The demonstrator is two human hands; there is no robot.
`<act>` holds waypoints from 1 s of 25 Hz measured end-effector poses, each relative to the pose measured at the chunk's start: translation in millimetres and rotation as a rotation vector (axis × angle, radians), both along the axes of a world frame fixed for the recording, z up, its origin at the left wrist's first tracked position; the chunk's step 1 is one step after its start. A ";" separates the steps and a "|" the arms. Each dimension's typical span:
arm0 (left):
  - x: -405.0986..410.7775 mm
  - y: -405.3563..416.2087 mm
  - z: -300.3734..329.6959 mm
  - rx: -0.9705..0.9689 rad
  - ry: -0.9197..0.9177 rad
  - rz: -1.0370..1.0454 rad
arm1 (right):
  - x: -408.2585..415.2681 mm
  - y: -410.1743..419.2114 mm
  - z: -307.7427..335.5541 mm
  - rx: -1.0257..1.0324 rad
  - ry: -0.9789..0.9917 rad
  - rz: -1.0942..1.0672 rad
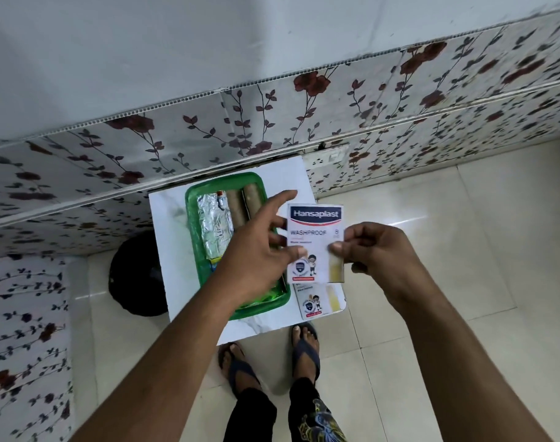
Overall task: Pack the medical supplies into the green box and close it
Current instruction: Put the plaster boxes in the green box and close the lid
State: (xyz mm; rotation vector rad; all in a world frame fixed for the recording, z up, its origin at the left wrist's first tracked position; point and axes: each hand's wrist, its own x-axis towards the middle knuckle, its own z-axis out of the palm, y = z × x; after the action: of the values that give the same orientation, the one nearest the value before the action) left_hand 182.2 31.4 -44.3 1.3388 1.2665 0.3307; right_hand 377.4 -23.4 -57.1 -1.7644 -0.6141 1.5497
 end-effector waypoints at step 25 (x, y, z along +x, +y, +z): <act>-105.4 42.8 -52.4 0.575 0.968 -0.298 | -13.1 -3.7 -40.0 -0.188 -0.602 0.062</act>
State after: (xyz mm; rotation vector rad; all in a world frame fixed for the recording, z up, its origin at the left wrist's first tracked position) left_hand 76.8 74.2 -96.7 2.3033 1.7825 -0.2344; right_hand 364.2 -27.2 -97.1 -2.3985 -0.8316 1.1280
